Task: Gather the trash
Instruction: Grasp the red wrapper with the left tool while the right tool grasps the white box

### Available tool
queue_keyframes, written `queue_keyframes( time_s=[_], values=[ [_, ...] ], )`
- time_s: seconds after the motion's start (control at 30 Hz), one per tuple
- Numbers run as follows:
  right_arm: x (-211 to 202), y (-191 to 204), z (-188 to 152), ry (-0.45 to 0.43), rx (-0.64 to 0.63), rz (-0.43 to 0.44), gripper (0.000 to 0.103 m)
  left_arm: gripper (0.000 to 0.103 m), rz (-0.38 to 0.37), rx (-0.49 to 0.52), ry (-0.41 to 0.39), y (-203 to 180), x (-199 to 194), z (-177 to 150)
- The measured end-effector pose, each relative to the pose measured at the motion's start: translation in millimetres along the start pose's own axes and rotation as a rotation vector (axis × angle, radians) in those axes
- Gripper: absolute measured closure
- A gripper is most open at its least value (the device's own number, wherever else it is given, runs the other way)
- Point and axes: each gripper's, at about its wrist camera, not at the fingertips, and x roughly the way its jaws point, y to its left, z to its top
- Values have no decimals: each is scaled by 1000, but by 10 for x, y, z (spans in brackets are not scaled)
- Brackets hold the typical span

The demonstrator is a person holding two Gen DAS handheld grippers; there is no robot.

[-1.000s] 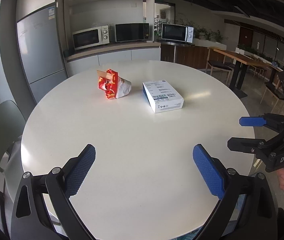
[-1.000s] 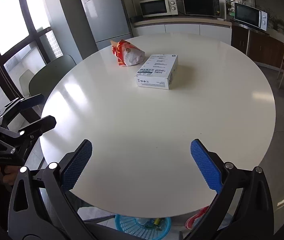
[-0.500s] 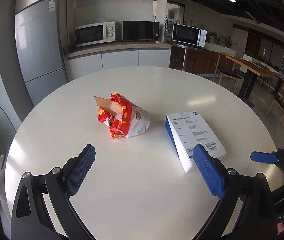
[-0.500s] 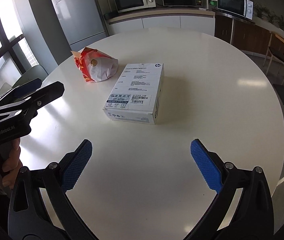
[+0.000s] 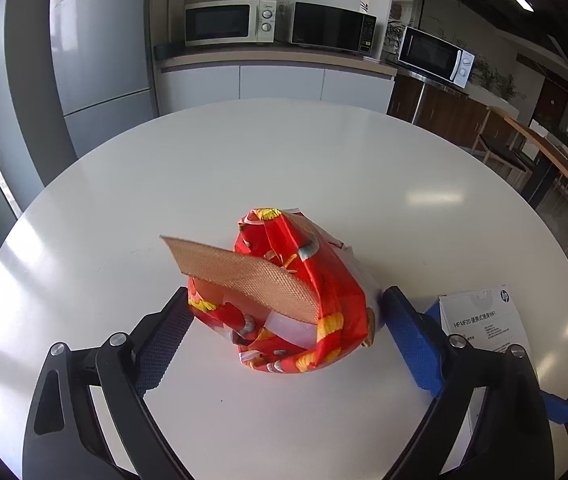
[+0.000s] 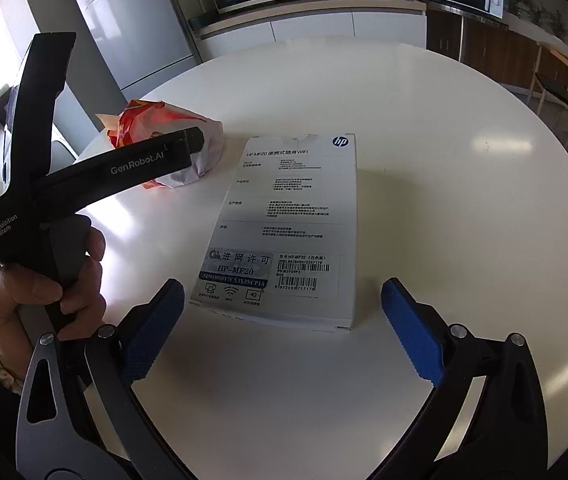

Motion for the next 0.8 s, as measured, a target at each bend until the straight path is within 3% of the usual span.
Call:
queue_keyframes(
  time_s=[0.17, 0.23, 0.27, 0.37, 0.53, 0.8],
  values=[
    [23, -42, -15, -39, -1, -3, 10, 23, -15, 2, -2, 6, 3, -39],
    [21, -45, -39, -56, -8, -19, 26, 28, -33, -13, 2, 33, 31, -23],
    [13, -50, -48, -60, -9, -22, 27, 31, -44, -23, 3, 49, 36, -19],
    [-2, -55, -82, -58, -24, -2, 28, 45, -81, -44, 12, 83, 52, -19],
    [-84, -99, -104, -69, -22, 26, 28, 60, -87, -23, 5, 19, 44, -16],
    [-365, -251, -207, -82, -23, 35, 28, 69, -111, 1, 5, -77, -158, -136]
  ],
)
